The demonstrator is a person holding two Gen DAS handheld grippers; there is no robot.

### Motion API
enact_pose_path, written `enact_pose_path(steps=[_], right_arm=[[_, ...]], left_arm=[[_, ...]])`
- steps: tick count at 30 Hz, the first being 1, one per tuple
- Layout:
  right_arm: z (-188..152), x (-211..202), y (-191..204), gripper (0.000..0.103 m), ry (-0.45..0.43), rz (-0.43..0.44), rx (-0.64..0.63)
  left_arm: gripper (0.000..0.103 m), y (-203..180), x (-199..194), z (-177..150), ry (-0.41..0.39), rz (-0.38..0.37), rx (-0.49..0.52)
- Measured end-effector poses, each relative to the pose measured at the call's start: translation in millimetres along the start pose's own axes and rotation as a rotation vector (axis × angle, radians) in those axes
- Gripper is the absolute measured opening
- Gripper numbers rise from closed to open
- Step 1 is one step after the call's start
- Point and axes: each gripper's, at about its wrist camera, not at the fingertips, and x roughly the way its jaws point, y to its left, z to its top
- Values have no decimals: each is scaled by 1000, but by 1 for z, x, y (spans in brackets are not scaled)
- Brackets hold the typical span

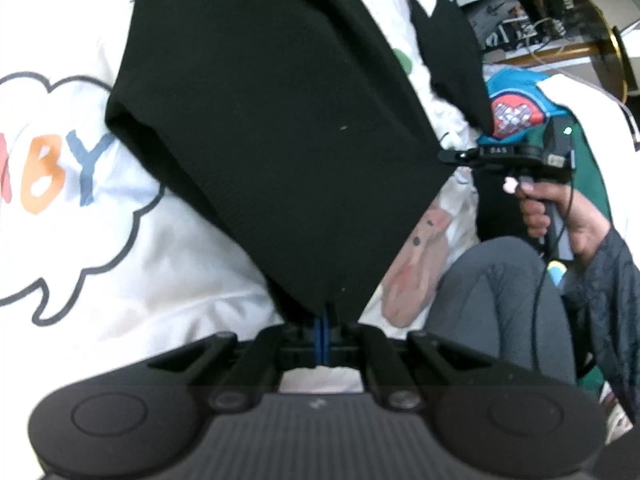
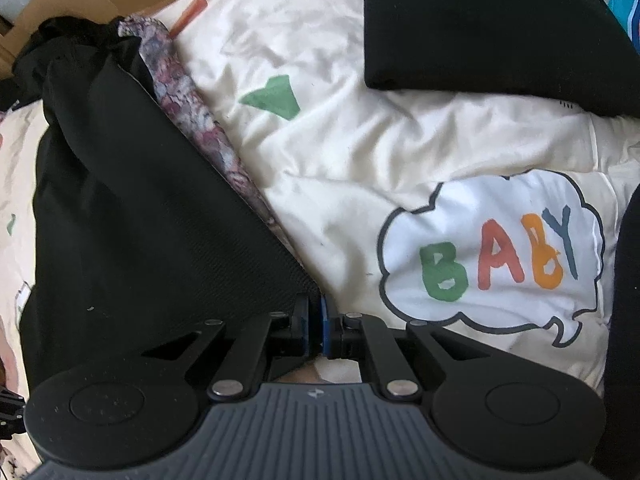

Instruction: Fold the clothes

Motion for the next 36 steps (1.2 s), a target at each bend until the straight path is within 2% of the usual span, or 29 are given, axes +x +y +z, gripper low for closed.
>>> enact_pose_path(steps=[4,6,8,10,16,24,28,36], right_arm=[[-2,3,-8,8,-7,32,53],[-2,3,-9,10,5,47,70],[-2,-1,-6,13,-3,40,55],[-2,-6,-4,19,-18,41,53],[1,-21,3,27,-58,59,52],[2,-41,14,30,-111,71,47],[6,-59,23,39,-147,91,41],[19,-94,52,39,-218,106,-32]], left_arm=[[5,3,6,2,2,34,-16],[12,3,5,3,3,18,-41],[28,2,1,3,3,7,-38],[31,-3,-9,4,-3,20,-14],[32,-4,-38,8,-60,59,-19],[32,-15,-72,19,-129,114,13],[32,-29,-103,30,-187,158,67],[32,-59,-179,70,-287,247,140]])
